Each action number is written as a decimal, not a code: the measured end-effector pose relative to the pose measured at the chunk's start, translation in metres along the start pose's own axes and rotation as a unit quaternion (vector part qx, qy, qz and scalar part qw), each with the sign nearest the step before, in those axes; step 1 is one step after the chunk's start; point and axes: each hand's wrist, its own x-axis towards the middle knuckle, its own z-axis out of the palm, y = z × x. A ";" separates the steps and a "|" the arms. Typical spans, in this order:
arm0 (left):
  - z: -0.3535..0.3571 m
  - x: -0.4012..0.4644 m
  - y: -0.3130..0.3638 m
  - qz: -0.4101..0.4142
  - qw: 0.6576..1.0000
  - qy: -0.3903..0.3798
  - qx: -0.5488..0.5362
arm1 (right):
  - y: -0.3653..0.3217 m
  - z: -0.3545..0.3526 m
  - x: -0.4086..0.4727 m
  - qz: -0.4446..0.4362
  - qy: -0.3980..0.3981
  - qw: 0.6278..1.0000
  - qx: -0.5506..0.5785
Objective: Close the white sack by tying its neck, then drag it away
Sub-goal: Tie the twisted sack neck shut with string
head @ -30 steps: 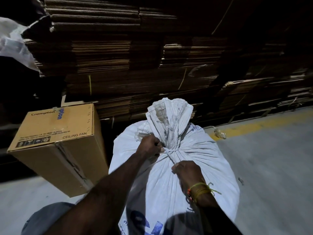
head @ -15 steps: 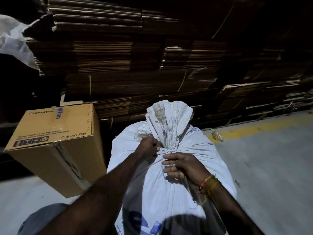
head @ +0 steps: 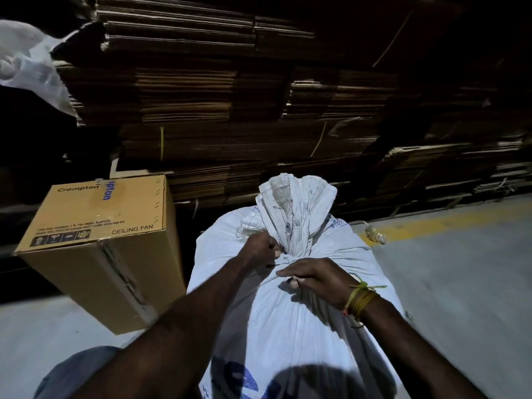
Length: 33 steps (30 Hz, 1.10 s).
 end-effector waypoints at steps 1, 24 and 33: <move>0.000 -0.001 0.001 0.002 1.000 -0.002 -0.003 | -0.001 -0.002 0.003 0.017 0.012 1.000 0.017; -0.003 -0.001 0.012 -0.028 0.999 -0.016 0.025 | -0.009 0.045 0.038 0.336 0.219 0.891 -0.212; -0.004 -0.003 0.014 -0.037 0.999 -0.004 0.027 | -0.010 0.046 0.042 0.356 0.220 0.884 -0.207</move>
